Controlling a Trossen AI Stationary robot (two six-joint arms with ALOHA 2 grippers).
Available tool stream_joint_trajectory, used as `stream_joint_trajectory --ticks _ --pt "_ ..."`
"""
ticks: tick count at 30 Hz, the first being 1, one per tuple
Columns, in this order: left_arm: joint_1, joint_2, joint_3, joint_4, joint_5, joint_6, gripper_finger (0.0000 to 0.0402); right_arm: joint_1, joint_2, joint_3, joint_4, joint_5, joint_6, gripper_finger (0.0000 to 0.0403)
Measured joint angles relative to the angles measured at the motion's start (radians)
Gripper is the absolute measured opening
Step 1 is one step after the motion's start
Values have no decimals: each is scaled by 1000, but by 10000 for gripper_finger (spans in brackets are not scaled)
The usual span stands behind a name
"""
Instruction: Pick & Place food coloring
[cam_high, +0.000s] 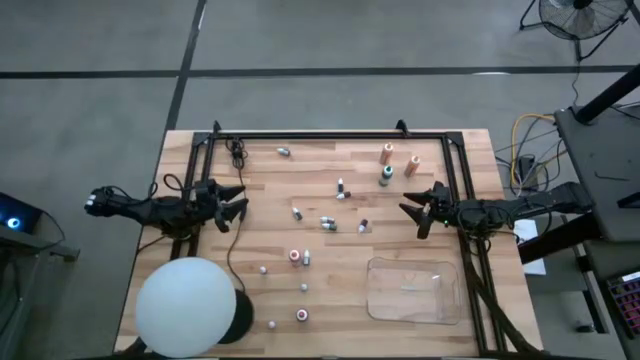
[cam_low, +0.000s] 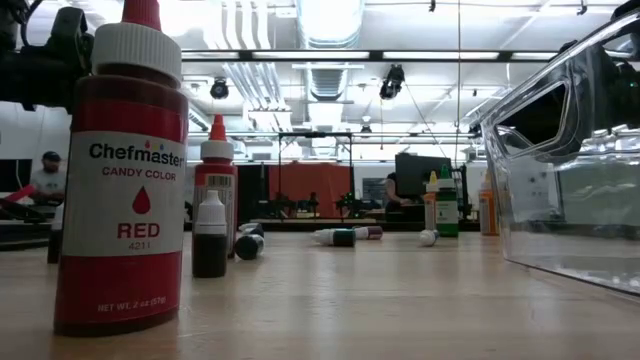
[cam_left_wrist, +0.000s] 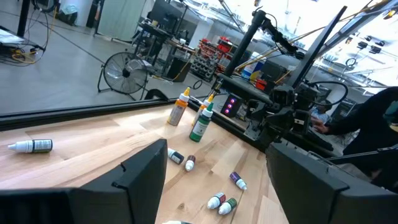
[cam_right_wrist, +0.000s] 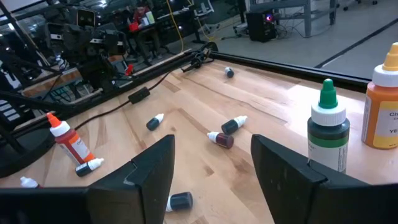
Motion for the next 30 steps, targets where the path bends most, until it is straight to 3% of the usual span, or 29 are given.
stream_joint_trajectory --ticks 10,16,21,30 --pt "0 0 0 0 0 0 245 0 0 0 2 -4 0 203" --pt "0 0 0 0 0 0 245 0 0 0 24 -82 -18 203" --pt "0 0 0 0 0 0 245 0 0 33 41 -150 -166 203" --pt "0 0 0 0 0 0 245 0 32 221 41 -141 -394 203"
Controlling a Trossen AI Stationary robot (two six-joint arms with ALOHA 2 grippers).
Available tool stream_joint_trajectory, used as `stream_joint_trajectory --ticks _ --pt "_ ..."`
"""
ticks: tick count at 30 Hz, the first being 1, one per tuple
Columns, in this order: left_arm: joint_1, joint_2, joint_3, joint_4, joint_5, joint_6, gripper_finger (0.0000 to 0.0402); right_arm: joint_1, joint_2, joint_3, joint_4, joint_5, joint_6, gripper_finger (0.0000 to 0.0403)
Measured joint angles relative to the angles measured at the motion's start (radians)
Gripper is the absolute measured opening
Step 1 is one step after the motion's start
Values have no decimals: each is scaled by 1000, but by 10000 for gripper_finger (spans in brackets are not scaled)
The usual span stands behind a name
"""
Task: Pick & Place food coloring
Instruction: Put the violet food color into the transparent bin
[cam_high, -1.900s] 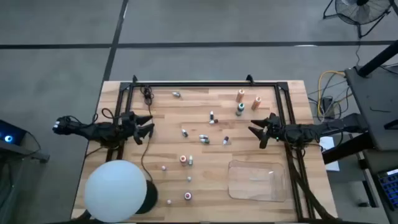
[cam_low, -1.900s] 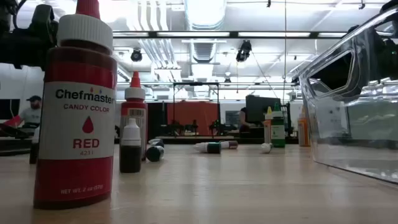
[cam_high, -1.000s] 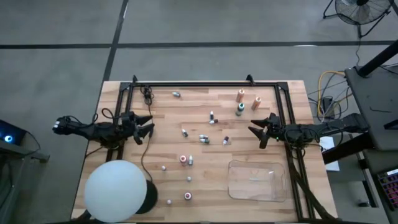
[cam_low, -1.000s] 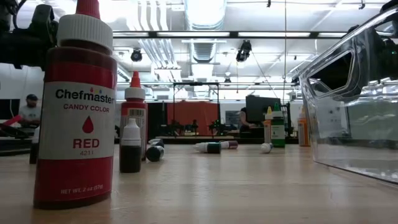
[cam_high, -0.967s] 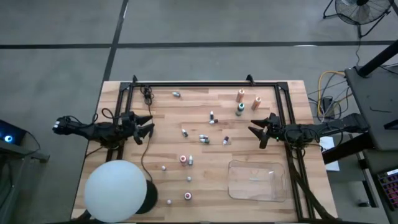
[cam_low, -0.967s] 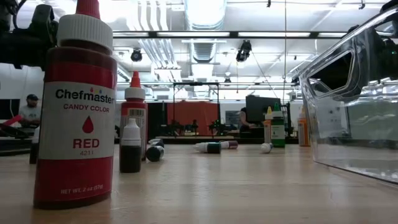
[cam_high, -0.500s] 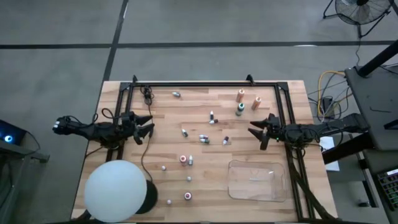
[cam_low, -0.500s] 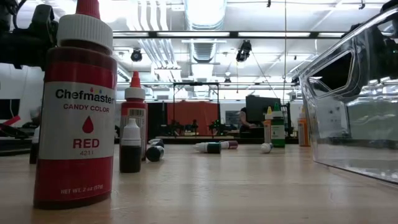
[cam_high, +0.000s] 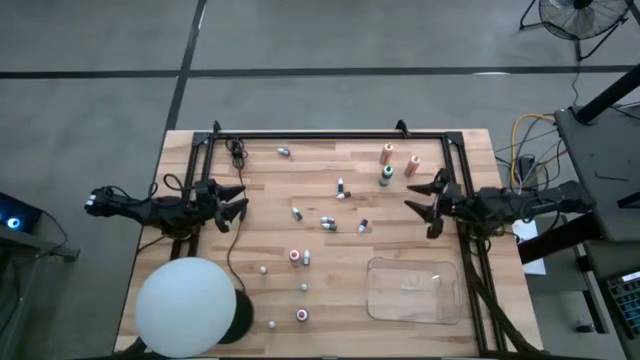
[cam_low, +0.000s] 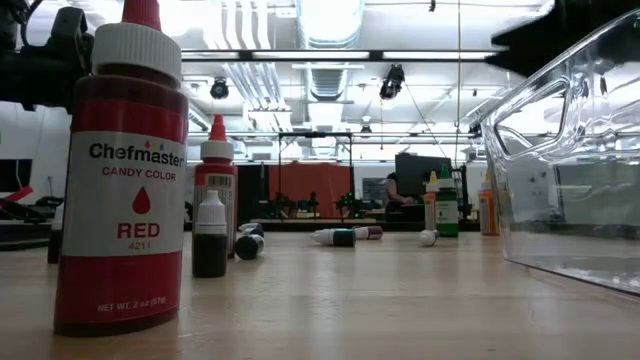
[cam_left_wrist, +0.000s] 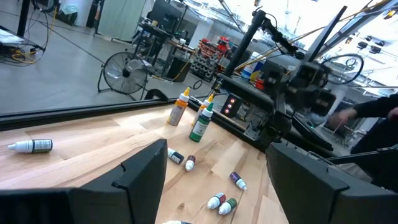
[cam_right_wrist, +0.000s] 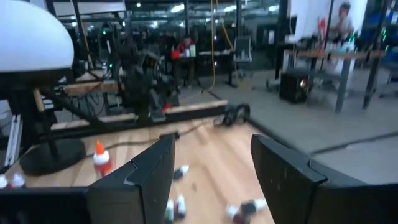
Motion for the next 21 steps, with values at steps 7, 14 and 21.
stream_joint_trajectory --ticks 7,14,21 --pt "0 0 0 0 0 0 245 -1 101 191 -77 9 -146 203" --pt "0 0 0 0 0 0 245 -1 213 395 -227 13 -174 203" --pt "0 0 0 0 0 0 245 -1 330 620 -425 11 -187 203"
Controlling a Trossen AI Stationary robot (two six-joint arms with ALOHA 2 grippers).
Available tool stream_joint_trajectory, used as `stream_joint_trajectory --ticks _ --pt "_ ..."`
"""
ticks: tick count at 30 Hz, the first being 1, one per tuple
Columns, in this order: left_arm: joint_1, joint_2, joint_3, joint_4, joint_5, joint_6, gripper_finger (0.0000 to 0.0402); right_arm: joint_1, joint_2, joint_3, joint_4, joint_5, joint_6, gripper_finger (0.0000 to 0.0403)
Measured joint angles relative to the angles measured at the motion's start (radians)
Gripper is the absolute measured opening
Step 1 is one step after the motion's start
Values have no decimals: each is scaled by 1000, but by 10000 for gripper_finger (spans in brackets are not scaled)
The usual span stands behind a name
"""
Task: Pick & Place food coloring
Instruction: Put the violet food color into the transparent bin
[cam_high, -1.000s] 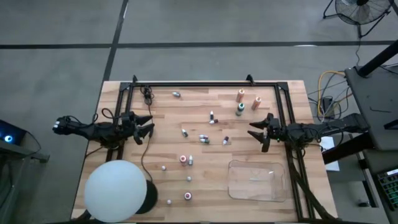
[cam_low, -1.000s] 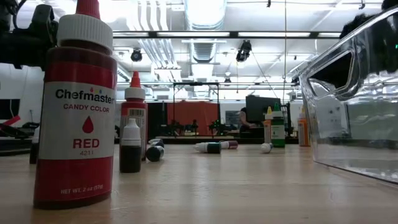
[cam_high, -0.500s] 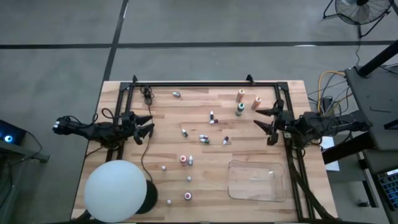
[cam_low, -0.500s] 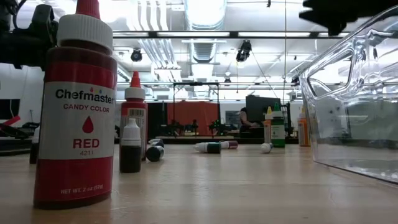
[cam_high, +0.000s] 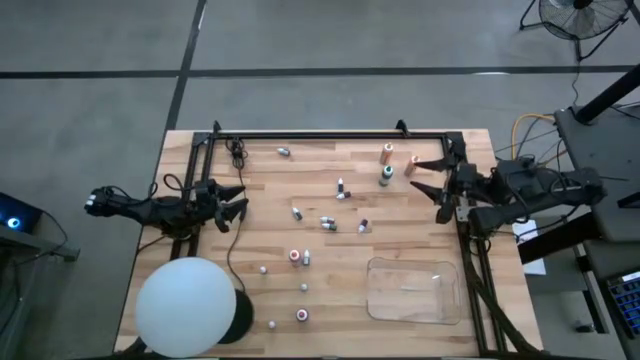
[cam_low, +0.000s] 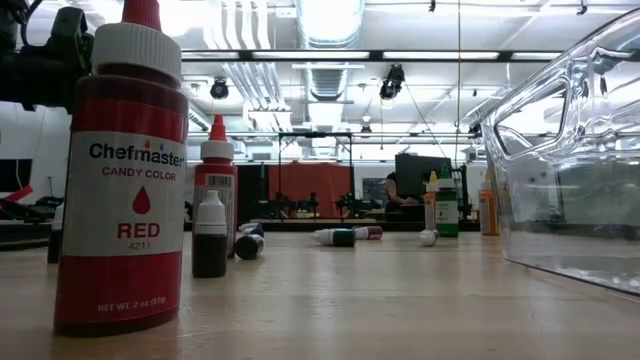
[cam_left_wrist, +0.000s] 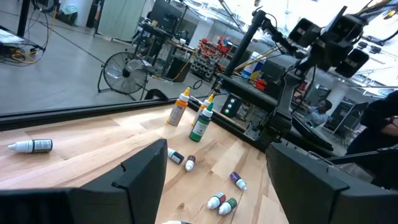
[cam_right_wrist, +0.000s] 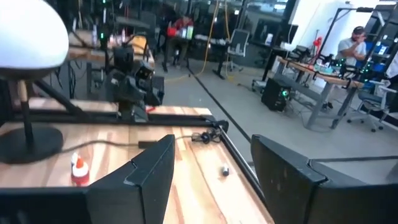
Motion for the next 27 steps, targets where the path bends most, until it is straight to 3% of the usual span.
stream_joint_trajectory --ticks 16,27 --pt "0 0 0 0 0 0 245 -19 336 488 -428 -4 -187 203" --pt "0 0 0 0 0 0 245 -56 518 561 -648 -16 -351 203"
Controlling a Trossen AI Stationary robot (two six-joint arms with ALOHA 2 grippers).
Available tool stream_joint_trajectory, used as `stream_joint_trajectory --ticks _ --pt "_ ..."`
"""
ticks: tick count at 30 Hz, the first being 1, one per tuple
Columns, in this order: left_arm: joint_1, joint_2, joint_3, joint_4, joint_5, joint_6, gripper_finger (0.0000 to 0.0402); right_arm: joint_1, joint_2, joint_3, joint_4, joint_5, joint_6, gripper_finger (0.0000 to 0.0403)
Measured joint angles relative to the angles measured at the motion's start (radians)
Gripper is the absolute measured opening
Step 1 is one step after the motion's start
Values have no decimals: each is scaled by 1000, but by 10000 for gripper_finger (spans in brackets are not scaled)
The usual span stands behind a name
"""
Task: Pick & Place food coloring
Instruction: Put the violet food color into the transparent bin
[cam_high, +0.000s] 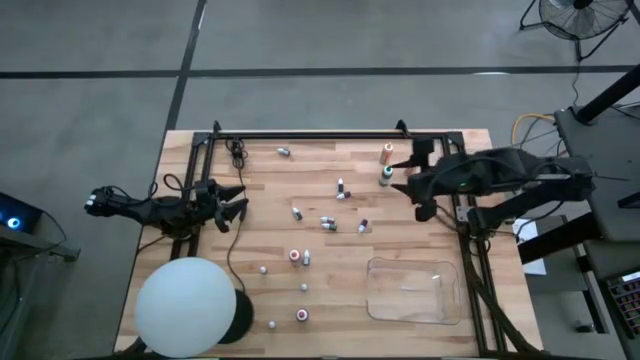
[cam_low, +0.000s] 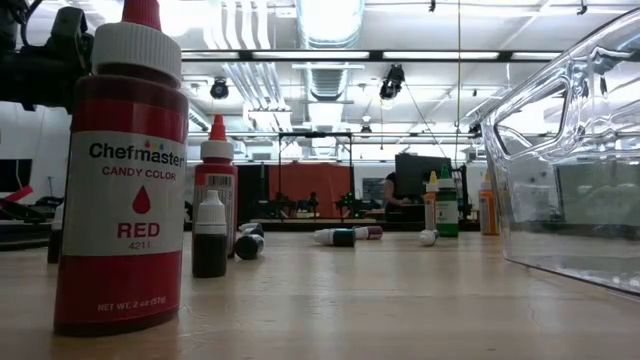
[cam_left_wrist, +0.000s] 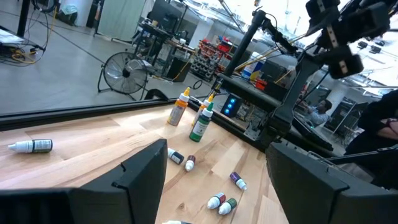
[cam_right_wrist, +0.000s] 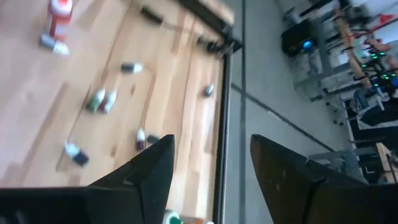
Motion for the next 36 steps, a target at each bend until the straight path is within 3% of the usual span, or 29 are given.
stream_joint_trajectory --ticks 13,21,29,36 --pt "0 0 0 0 0 0 245 -79 145 -4 -29 -4 -88 203" --pt "0 0 0 0 0 0 245 -116 236 -25 -54 -203 -246 203" --pt "0 0 0 0 0 0 245 -116 300 -43 -49 -319 -338 203" --pt "0 0 0 0 0 0 245 -127 384 -47 -34 -328 -415 203"
